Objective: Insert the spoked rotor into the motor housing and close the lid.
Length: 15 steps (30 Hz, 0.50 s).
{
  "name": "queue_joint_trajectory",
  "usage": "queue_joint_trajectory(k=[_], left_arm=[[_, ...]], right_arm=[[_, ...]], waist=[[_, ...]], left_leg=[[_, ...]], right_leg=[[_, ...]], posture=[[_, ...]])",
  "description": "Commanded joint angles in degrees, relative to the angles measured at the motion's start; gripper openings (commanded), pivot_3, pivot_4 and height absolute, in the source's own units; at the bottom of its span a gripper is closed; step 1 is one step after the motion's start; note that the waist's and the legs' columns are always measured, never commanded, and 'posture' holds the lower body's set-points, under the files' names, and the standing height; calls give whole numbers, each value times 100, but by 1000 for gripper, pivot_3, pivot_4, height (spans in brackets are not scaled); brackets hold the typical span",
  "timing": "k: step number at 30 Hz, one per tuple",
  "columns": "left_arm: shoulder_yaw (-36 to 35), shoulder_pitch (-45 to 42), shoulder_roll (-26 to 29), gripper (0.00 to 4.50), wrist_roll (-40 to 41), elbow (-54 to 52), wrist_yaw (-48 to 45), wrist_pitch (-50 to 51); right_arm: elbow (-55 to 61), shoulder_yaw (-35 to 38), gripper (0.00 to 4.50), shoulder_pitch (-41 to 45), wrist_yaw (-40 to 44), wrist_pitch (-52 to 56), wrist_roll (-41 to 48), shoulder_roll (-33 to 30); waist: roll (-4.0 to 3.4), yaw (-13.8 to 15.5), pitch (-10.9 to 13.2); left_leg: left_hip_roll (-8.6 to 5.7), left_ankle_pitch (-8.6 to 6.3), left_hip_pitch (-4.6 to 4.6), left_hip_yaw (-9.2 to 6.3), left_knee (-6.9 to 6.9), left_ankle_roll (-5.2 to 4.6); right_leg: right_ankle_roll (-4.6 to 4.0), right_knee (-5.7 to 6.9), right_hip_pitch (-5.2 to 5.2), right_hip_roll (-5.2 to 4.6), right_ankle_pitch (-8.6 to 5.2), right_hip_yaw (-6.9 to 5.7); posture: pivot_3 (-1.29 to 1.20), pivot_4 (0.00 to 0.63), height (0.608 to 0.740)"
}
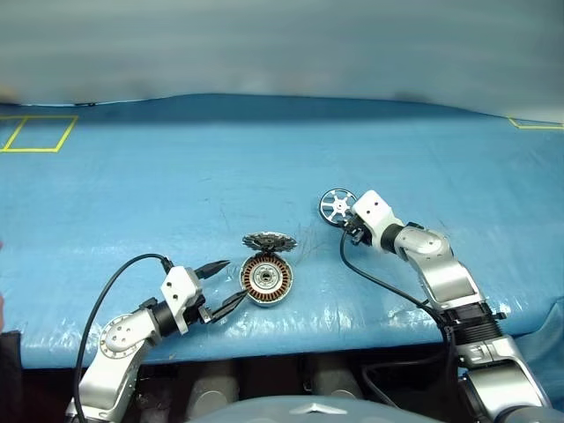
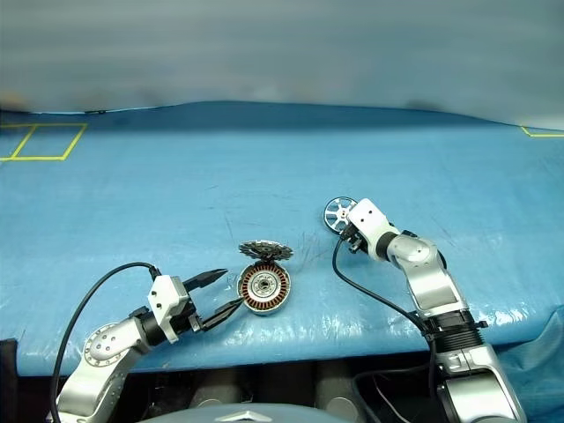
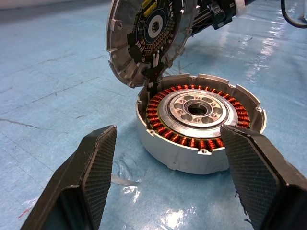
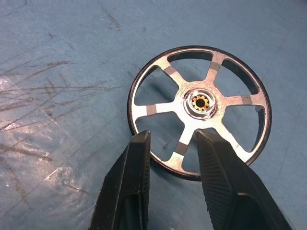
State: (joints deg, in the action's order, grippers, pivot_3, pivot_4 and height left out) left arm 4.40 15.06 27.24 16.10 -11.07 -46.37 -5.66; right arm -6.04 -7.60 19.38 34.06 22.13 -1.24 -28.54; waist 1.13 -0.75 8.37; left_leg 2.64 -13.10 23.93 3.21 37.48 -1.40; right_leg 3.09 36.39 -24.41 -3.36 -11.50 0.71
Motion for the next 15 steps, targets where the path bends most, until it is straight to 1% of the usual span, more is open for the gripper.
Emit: queue_joint_trajectory(k=[1,6,9,12,15], left_arm=[[-14,-28,-17,3693,-24,45,-43,-178],[-19,-32,-23,3693,-63,100,-10,-262],[-21,22,-14,3693,-45,4,8,-249],[-22,82,3,3693,-25,-116,22,-213],[-20,74,13,3693,-14,-117,3,-203]], right_arm=[[-129,231,1572,91,-91,141,172,126],[-299,334,1572,176,-257,487,235,253],[-290,310,939,150,-268,568,256,261],[-199,292,18,82,-249,600,294,257],[-81,330,18,-6,-271,596,341,244]], waist=[[0,1,0],[0,-2,0],[0,6,-1],[0,3,-1],[0,9,-1]], left_leg=[[0,0,0,0,1,0],[0,0,-1,0,1,0],[-1,0,-1,-1,1,0],[-1,0,0,0,1,0],[-1,0,0,-2,1,0]], right_leg=[[0,0,1,0,0,0],[-9,2,1,0,6,0],[-9,2,1,-1,6,0],[-10,1,1,-2,6,0],[-9,1,1,-2,6,-1]], posture=[[0,150,740],[0,150,740],[0,150,740],[0,150,740],[0,150,740]])
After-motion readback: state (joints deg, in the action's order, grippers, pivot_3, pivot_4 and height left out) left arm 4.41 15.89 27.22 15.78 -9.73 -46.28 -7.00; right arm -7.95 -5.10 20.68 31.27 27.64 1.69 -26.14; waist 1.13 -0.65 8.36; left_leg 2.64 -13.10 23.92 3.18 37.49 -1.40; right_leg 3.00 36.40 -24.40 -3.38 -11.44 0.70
